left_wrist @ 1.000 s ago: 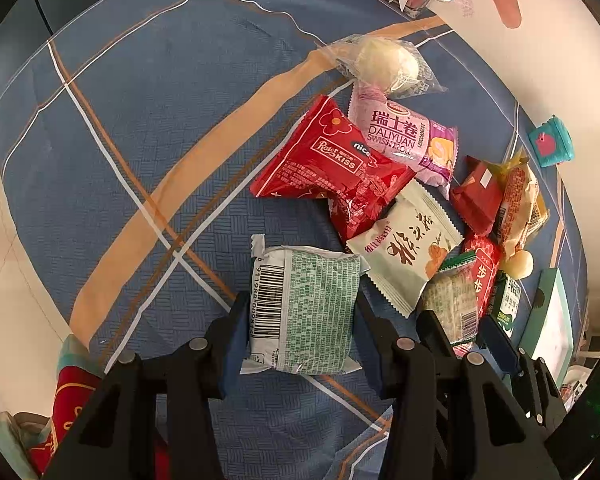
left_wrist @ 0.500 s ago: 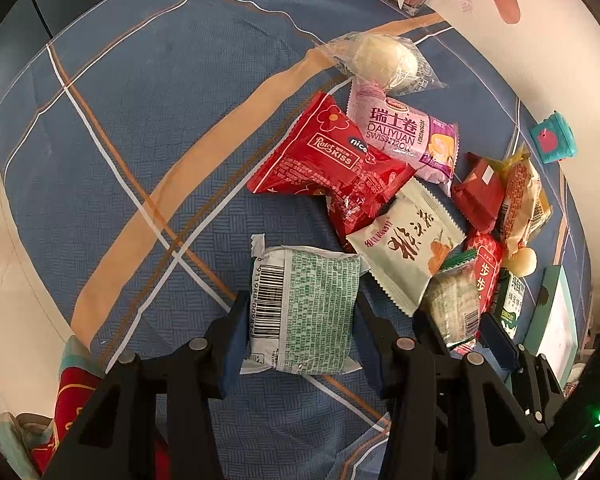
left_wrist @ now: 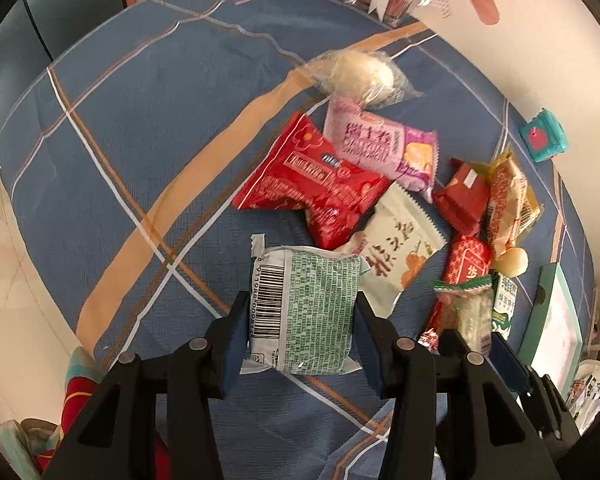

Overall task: Organize snacks
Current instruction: 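Carry the green pack with the left tool while the right tool carries the cookie to the tray, then open both tools to release the green pack and cookie in the tray, then move both tools back toward the snack pile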

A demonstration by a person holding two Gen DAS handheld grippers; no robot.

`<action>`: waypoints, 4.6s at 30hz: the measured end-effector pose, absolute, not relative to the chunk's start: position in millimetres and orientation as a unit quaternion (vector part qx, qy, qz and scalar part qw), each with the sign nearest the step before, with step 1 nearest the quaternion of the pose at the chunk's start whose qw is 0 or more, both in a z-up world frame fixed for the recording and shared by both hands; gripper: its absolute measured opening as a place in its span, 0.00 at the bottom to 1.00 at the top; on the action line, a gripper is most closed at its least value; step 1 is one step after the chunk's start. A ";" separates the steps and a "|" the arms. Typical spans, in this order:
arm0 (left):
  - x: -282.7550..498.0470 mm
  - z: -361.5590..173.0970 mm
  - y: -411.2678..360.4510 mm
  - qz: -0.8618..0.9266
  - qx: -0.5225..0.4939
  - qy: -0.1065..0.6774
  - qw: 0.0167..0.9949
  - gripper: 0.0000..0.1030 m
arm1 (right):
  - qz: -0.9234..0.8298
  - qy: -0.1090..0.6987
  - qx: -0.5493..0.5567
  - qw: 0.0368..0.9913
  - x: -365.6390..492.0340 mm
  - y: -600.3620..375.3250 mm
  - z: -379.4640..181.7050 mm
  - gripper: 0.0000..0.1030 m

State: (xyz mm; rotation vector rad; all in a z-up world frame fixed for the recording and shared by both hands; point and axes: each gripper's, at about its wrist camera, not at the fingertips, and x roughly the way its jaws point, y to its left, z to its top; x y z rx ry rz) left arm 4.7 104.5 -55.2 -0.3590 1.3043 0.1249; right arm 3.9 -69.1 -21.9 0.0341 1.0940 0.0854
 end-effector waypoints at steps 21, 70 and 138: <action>12.3 -8.4 -38.0 -0.084 -0.060 0.547 0.831 0.49 | -0.157 0.490 0.165 0.842 -25.1 -228.2 14.5 0.51; 65.8 -69.3 -246.8 -0.277 0.056 0.556 0.782 0.50 | -0.301 0.499 0.274 0.765 -34.0 -402.3 -45.8 0.52; 51.4 15.9 -94.9 -0.056 0.075 0.460 0.883 0.98 | -0.237 0.473 0.137 0.837 -37.4 -288.2 7.8 1.00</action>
